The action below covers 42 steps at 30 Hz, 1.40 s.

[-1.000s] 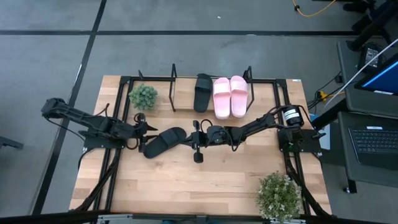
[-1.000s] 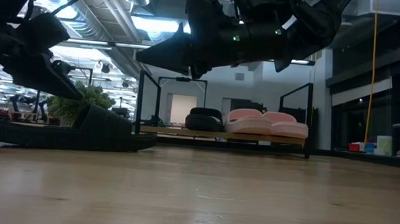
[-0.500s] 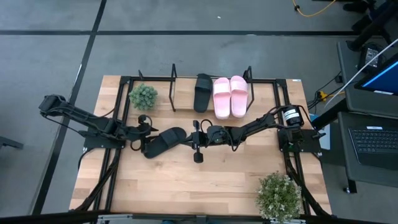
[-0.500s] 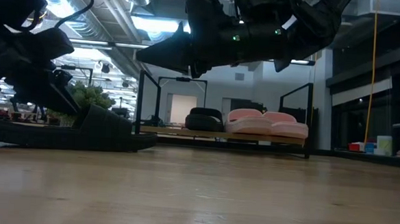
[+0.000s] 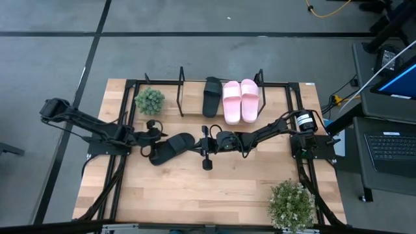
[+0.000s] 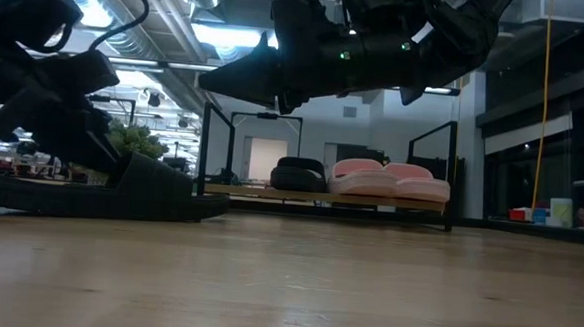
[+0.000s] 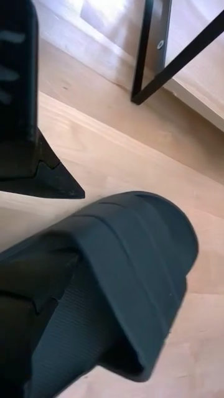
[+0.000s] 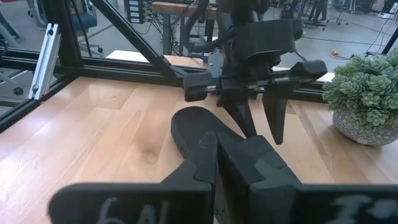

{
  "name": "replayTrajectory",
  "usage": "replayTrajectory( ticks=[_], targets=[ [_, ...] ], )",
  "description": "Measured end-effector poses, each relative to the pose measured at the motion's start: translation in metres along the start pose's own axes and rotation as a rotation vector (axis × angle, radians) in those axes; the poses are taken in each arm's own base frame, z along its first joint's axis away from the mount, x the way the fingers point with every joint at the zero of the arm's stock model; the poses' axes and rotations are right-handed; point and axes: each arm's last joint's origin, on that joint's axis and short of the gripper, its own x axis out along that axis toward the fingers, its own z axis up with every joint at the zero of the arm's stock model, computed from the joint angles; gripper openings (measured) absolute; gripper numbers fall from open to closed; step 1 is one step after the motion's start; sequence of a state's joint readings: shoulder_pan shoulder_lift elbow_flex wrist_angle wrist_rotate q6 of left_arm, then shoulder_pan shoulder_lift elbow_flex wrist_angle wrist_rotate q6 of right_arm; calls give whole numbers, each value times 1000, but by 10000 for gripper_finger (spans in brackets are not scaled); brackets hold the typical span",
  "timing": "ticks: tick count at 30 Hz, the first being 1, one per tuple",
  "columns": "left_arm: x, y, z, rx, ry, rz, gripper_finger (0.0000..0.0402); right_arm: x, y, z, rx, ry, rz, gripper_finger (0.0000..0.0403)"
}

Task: Pick and place slides into the shelf
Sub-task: Put the black slides on the shelf

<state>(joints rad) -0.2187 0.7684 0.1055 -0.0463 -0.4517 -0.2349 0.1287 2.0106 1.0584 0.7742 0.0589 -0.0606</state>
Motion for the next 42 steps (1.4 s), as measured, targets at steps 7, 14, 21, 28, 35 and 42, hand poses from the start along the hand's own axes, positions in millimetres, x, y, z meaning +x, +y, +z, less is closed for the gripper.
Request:
replayTrajectory(
  ticks=[7, 14, 21, 28, 35, 42],
  targets=[
    [6, 0, 0, -15, 22, -10, 122, 0, 0, 0, 0, 0, 0, 6],
    [9, -1, 1, -43, 10, -10, 35, 0, 0, 0, 3, 1, 0, 20],
    [9, -2, 13, -98, -113, 28, 7, 0, 0, 0, 3, 1, 0, 22],
    [6, 1, 15, -266, -189, 189, 3, 0, 0, 0, 4, 1, 0, 14],
    [0, -4, 15, -408, -297, 312, 2, 1, 0, 3, 39, 1, -115, 6],
    [-3, -13, 22, -474, -453, 428, 1, -1, 9, 3, -28, 16, -292, 10]
  ],
)
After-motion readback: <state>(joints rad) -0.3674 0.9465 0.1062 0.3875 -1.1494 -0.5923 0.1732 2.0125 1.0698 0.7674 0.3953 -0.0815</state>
